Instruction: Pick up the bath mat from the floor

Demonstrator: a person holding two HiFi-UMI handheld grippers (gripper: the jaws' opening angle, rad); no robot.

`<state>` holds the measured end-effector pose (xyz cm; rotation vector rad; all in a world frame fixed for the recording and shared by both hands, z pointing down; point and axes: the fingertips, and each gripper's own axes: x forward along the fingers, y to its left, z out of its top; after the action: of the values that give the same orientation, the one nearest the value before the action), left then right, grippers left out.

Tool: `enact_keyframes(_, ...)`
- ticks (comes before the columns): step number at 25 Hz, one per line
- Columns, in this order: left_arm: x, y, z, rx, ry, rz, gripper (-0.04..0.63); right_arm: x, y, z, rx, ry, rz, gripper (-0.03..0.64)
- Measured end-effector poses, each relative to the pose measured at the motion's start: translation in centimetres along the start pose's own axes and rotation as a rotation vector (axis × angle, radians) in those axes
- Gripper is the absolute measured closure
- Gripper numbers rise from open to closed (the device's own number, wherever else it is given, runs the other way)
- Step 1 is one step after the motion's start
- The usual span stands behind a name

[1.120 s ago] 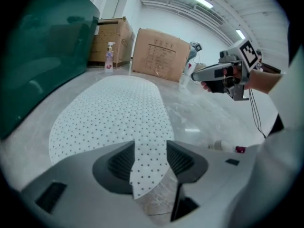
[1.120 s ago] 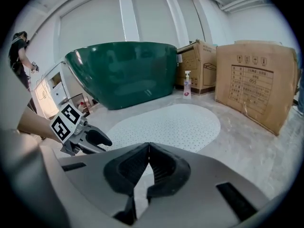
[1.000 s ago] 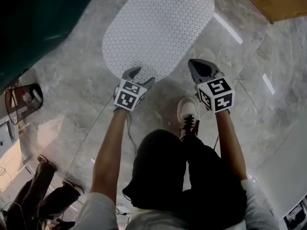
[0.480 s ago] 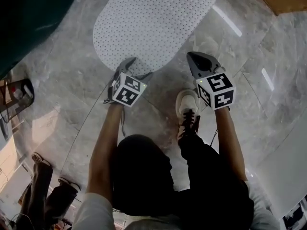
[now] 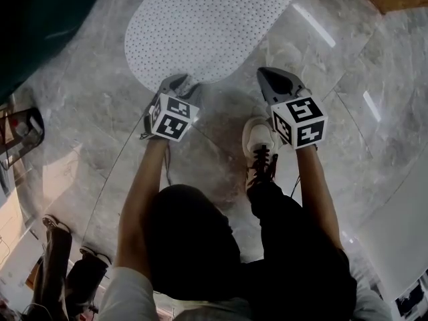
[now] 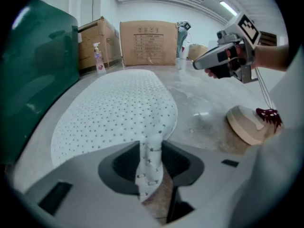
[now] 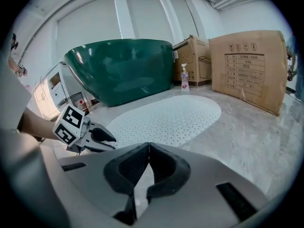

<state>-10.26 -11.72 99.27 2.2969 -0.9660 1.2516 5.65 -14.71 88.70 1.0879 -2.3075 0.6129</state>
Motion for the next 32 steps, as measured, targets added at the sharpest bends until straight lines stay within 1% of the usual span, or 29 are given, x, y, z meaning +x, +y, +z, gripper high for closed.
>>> enact_keyframes(1,0.0,0.3,0.1,0.001,0.000,0.016,0.454,-0.1,0.0,-0.1,0.003,0.002,0.001,0.601)
enact_keyframes(2,0.0,0.6,0.2,0.010,0.005,0.026,0.453,-0.2,0.1,-0.2,0.006,0.004,0.004,0.601)
enact_keyframes(5,0.1,1.2,0.3,0.062,0.023,0.058,0.402,-0.1,0.5,-0.2,-0.006,0.009,0.012,0.601)
enact_keyframes(8,0.1,1.4,0.4,0.074,0.008,0.080,0.391,-0.1,0.4,-0.4,-0.006,0.010,0.012,0.601)
enact_keyframes(11,0.1,1.3,0.2,0.043,-0.004,0.058,0.394,0.0,0.6,-0.5,-0.003,0.012,0.019,0.601)
enact_keyframes(13,0.2,1.5,0.3,0.016,0.007,0.027,0.413,0.1,0.6,-0.6,0.001,0.011,0.023,0.601)
enact_keyframes(14,0.3,1.5,0.4,0.015,0.015,0.021,0.426,0.0,0.6,-0.7,0.003,0.011,0.023,0.601)
enact_keyframes(15,0.3,1.6,0.4,0.025,0.022,0.023,0.431,0.0,0.6,-0.8,0.005,0.011,0.023,0.601)
enact_keyframes(17,0.4,1.7,0.7,0.069,0.031,0.046,0.430,-0.1,0.6,-0.9,0.012,0.007,0.023,0.601)
enact_keyframes(19,0.6,2.0,0.9,0.107,0.034,0.075,0.408,-0.1,0.4,-0.9,0.021,0.005,0.023,0.601)
enact_keyframes(20,0.6,2.2,1.0,0.110,0.037,0.080,0.391,-0.1,0.4,-1.0,0.024,0.005,0.024,0.601)
enact_keyframes(23,0.7,3.2,1.2,0.086,0.043,0.077,0.357,0.1,0.5,-1.1,0.025,0.007,0.030,0.601)
enact_keyframes(24,0.6,3.6,1.4,0.084,0.037,0.089,0.359,0.0,0.5,-1.1,0.026,0.008,0.031,0.601)
enact_keyframes(25,0.5,4.1,1.6,0.081,0.031,0.103,0.407,0.0,0.5,-1.1,0.031,0.009,0.033,0.601)
enact_keyframes(26,0.4,4.5,1.8,0.073,0.031,0.109,0.422,0.0,0.4,-1.1,0.040,0.007,0.036,0.601)
enact_keyframes(28,0.7,5.1,2.1,0.052,0.054,0.103,0.410,0.0,0.2,-0.8,0.065,-0.001,0.042,0.601)
enact_keyframes(29,1.0,5.2,2.1,0.056,0.072,0.103,0.407,0.1,0.1,-0.7,0.074,-0.004,0.041,0.601)
enact_keyframes(31,1.4,5.4,2.1,0.081,0.092,0.118,0.445,0.1,-0.2,-0.6,0.080,-0.005,0.038,0.601)
enact_keyframes(32,1.4,5.6,2.1,0.084,0.089,0.129,0.464,0.2,-0.3,-0.6,0.080,-0.007,0.037,0.601)
